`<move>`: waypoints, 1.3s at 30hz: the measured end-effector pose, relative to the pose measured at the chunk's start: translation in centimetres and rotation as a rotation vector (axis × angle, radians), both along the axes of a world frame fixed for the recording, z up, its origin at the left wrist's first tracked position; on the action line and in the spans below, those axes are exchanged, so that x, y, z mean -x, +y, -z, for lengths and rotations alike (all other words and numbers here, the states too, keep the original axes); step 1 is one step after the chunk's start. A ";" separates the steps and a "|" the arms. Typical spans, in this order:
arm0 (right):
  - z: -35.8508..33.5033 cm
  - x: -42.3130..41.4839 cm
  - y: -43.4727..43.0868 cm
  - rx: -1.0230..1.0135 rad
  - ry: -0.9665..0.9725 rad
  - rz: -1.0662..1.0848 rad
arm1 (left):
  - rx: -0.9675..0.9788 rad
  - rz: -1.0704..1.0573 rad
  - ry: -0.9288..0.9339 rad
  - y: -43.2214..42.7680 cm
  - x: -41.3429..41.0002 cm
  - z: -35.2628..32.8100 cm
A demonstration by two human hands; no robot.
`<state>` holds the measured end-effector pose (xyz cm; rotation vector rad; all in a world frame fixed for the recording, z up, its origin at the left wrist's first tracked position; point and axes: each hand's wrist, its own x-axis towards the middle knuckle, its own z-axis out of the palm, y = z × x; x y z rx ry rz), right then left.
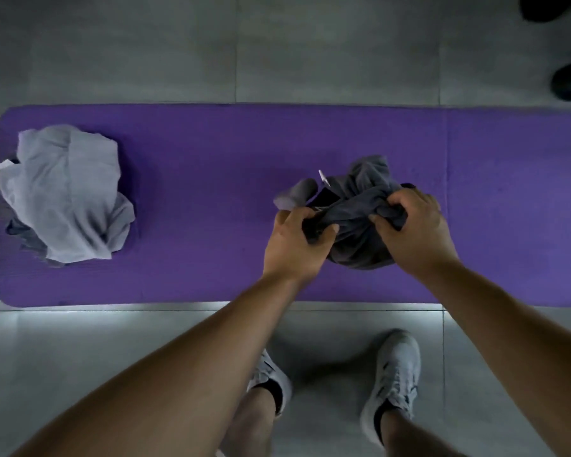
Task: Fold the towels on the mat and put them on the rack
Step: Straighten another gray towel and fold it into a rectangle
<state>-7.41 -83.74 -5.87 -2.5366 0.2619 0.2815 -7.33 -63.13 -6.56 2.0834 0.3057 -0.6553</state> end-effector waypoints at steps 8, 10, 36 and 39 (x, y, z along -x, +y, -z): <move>18.3 -0.6 -2.9 0.053 0.209 -0.076 | -0.141 0.249 0.090 -0.9 -0.2 18.2; 20.3 0.1 -3.4 0.157 0.299 -0.165 | -0.181 0.250 0.096 -0.9 0.3 20.7; 21.1 -11.1 -4.3 0.090 0.372 -0.330 | -0.395 0.109 0.006 6.1 -5.7 22.8; 21.9 -9.0 -4.6 0.033 0.534 0.038 | -0.586 0.159 -0.086 4.5 -5.8 22.6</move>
